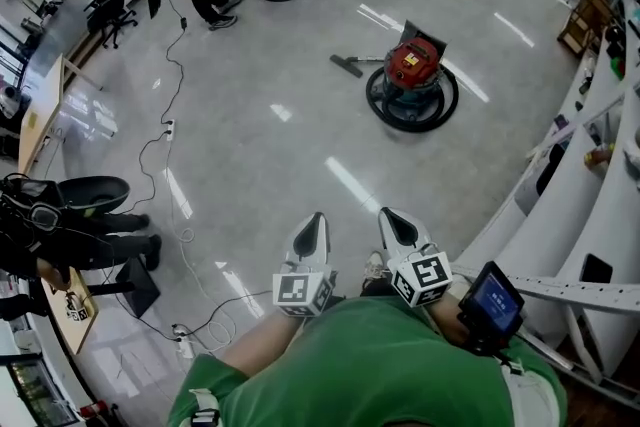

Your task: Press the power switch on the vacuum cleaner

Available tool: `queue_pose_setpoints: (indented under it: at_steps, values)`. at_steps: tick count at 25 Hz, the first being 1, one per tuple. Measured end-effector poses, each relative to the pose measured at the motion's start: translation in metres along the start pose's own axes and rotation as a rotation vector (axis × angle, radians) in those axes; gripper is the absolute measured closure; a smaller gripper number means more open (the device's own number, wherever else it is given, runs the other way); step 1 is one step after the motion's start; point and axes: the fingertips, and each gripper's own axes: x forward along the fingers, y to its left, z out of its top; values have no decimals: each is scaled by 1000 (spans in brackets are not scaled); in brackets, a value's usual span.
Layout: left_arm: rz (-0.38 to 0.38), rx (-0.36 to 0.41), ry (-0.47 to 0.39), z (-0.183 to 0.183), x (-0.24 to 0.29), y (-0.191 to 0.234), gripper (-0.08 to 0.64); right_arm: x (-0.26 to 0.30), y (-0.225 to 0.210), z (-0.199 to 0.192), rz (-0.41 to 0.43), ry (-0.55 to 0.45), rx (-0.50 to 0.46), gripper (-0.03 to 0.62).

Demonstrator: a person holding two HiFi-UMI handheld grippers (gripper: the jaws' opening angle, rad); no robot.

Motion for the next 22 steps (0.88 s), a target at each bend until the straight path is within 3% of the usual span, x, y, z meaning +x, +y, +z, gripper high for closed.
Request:
queue_pose_setpoints:
  at_steps: [12,22]
  values:
    - [-27,7,21,8,52,-3,552,28,-39,9,-32,-3,27,591]
    - [-160,14,12,27,103,33,552,77,-45,28,-157,-39,23,591]
